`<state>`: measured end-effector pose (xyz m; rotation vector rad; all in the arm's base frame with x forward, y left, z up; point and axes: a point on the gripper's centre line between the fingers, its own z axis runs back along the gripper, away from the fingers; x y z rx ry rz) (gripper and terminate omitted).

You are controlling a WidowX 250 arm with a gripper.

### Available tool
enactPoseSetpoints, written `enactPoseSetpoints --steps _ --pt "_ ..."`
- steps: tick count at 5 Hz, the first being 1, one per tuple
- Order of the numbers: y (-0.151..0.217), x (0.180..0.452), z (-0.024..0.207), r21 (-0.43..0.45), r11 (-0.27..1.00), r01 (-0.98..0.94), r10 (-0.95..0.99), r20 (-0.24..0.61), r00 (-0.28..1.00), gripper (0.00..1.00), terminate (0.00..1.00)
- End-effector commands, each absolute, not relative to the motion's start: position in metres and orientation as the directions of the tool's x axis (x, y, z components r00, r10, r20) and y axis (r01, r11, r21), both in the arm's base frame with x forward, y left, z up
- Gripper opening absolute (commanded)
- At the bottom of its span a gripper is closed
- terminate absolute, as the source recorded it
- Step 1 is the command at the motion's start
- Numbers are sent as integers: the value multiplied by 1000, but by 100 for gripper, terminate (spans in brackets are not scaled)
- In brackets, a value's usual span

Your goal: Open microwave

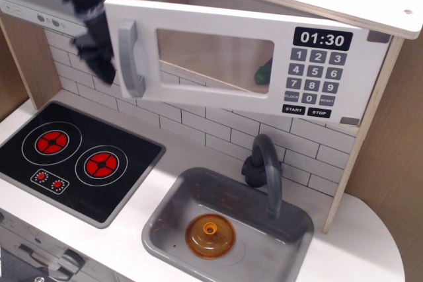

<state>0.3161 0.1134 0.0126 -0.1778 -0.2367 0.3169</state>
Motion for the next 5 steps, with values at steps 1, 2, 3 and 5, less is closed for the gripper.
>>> enactPoseSetpoints --steps 1,2,3,5 --pt "83 247 49 -181 981 -64 106 231 967 100 0" --pt "61 221 51 -170 985 7 25 188 982 100 0" --pt "36 211 52 -173 984 39 -15 135 991 100 0" --pt "-18 220 53 -149 987 67 -45 144 989 100 0"
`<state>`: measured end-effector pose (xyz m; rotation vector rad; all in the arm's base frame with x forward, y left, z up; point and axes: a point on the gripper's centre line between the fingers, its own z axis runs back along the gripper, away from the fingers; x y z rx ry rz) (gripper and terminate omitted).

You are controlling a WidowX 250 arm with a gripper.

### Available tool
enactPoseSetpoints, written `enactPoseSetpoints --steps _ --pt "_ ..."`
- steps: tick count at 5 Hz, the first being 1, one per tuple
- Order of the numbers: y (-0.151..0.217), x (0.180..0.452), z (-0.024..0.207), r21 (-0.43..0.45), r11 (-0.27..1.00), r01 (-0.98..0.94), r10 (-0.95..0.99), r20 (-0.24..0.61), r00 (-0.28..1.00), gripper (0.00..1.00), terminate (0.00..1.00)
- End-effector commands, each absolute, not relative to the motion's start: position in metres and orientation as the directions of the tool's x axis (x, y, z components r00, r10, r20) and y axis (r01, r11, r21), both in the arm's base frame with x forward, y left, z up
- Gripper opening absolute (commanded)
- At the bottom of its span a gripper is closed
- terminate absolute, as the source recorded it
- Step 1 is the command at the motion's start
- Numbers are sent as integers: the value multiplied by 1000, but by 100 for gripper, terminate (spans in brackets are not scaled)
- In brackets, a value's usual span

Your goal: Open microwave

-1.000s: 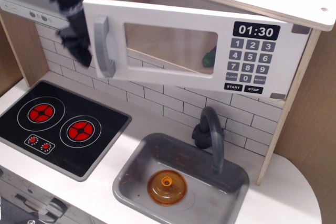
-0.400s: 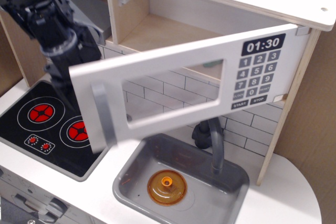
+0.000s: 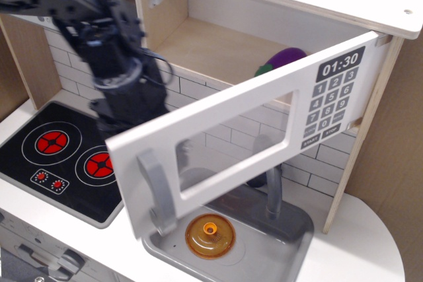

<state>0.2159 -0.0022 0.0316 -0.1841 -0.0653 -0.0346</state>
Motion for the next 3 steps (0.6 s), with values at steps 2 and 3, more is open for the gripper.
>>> enactPoseSetpoints --steps 2,3 --pt "4 253 50 -148 989 -23 57 234 971 100 0" --pt "26 280 43 -127 988 -92 122 259 958 100 100"
